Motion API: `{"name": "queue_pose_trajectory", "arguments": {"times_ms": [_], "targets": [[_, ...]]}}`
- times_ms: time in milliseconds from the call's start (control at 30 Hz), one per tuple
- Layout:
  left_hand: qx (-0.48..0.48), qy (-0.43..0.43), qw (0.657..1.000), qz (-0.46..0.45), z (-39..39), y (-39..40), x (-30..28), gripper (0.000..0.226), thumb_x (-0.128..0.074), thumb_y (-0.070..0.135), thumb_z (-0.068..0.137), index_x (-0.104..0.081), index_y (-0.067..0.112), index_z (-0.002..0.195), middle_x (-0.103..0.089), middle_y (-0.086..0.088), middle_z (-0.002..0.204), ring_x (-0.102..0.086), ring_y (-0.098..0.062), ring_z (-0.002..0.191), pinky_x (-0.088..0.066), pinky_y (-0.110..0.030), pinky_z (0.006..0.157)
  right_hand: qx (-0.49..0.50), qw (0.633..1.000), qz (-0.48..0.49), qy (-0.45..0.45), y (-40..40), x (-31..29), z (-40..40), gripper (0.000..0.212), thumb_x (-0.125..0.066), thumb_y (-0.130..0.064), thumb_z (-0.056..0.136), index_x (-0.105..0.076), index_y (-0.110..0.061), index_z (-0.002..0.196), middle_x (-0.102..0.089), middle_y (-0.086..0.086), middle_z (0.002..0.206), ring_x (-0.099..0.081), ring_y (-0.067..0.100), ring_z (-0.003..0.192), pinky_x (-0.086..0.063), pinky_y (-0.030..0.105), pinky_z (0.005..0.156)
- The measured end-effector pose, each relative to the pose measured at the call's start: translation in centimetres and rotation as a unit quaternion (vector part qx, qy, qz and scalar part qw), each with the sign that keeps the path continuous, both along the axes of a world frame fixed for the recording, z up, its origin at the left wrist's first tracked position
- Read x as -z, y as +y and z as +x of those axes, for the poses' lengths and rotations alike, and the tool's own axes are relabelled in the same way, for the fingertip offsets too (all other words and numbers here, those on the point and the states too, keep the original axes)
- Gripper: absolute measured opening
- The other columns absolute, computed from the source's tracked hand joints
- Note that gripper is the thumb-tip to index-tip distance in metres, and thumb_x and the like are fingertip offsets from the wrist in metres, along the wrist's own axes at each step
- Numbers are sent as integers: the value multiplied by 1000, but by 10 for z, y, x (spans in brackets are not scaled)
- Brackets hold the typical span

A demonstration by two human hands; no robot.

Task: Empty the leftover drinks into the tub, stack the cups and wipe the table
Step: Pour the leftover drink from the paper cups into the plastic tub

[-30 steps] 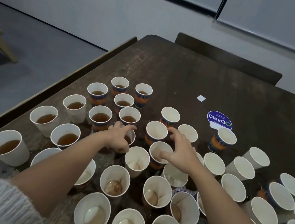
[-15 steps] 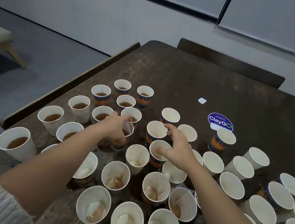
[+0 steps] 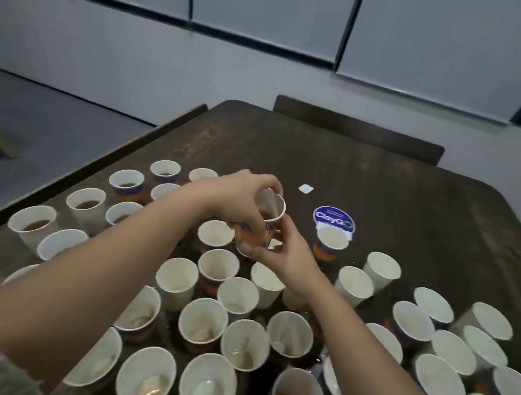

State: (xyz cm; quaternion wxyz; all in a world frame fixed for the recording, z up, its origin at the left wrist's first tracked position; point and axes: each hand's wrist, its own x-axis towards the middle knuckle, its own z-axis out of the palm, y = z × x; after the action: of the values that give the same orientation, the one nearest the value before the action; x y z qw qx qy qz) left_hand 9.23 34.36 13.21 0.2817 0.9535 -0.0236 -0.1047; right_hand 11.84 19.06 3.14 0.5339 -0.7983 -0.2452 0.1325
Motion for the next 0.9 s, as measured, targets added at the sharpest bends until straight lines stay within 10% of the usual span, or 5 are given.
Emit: {"name": "queue_pose_trajectory", "arguments": {"times_ms": [267,367,500,733,900], "targets": [[123,-48,991,-29,18,-180,-18,65,-78,35,77,-44,36,132,-42,-1,122,-54,-20,104,-58,-31,77,162,983,56,-60,-165,-12,-12,72,-85,-17,73,-34,-41,118,-58,-23,107,-59,-13,93,-46,10,79],[183,-73,979,-54,25,-261,-21,63,-76,38,78,-45,36,133,-41,1,120,-54,-19,103,-52,-21,68,227,967,82,-84,-243,-14,-17,69,-85,-14,74,-38,-40,118,-63,-15,113,-63,-1,101,-51,19,83],[245,-98,957,-118,32,-363,-14,75,-71,52,79,-38,30,143,-42,-1,139,-48,-20,123,-51,-32,91,289,945,93,-118,-347,-20,-33,67,-80,-8,78,-42,-23,131,-62,5,122,-64,15,110,-56,33,88],[191,-52,930,-309,44,-499,41,57,-51,43,96,-39,15,144,-47,-7,141,-46,-20,129,-39,-25,94,403,907,1,-120,-502,-18,-67,62,-80,-10,78,-40,-32,120,-55,-18,111,-57,-4,101,-46,7,80],[187,-40,966,-176,42,-538,107,59,-42,40,101,-26,12,150,-28,-11,155,-24,-24,144,-23,-34,114,434,895,-72,-75,-569,5,-80,69,-82,-14,77,-36,-27,126,-52,-6,122,-51,9,112,-40,11,83]]}}
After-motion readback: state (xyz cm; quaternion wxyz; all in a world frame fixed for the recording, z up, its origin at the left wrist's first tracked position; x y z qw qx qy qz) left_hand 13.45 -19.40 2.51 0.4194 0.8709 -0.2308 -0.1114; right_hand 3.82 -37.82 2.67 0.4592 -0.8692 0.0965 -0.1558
